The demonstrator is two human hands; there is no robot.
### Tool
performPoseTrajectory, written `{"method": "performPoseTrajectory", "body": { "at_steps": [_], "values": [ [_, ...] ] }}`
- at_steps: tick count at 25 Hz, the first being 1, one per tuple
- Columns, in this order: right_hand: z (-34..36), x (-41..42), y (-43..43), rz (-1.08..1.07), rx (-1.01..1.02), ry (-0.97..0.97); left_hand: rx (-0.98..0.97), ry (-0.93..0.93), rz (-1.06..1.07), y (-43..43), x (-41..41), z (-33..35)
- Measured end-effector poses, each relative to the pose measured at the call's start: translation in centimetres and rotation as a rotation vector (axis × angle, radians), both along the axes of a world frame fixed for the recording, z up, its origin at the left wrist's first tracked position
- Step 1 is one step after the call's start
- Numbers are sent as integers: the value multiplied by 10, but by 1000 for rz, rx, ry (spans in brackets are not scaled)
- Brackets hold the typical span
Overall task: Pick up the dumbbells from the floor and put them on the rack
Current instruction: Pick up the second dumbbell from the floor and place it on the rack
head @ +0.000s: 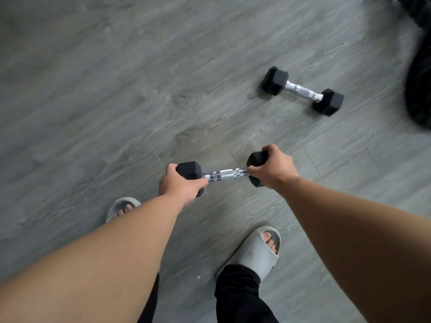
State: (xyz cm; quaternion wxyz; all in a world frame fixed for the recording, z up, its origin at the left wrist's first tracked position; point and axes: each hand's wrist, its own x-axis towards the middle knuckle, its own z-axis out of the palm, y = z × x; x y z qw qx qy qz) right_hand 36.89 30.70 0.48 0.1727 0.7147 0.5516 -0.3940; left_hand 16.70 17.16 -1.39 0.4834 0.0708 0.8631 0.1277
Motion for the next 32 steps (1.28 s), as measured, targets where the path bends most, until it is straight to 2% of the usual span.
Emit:
{"method": "performPoseTrajectory", "body": {
  "at_steps": [5, 12, 17, 21, 26, 32],
  "values": [
    [108, -75, -26, -107, -10, 75, -10, 24, -18, -5, -86, 122],
    [332, -208, -8, -194, 37, 180, 57, 83, -121, 39, -230, 350],
    [505, -299, 5, -242, 69, 298, 130, 264, -241, 55, -325, 531],
    [604, -368, 3, -272, 79, 403, 204, 429, -382, 62, -396, 655],
    [670, -454, -9, -315, 45, 514, 234, 592, -423, 62, -473, 754],
    [681, -542, 4, -418, -97, 571, 128, 650, -479, 95, -556, 791]
  ]
}}
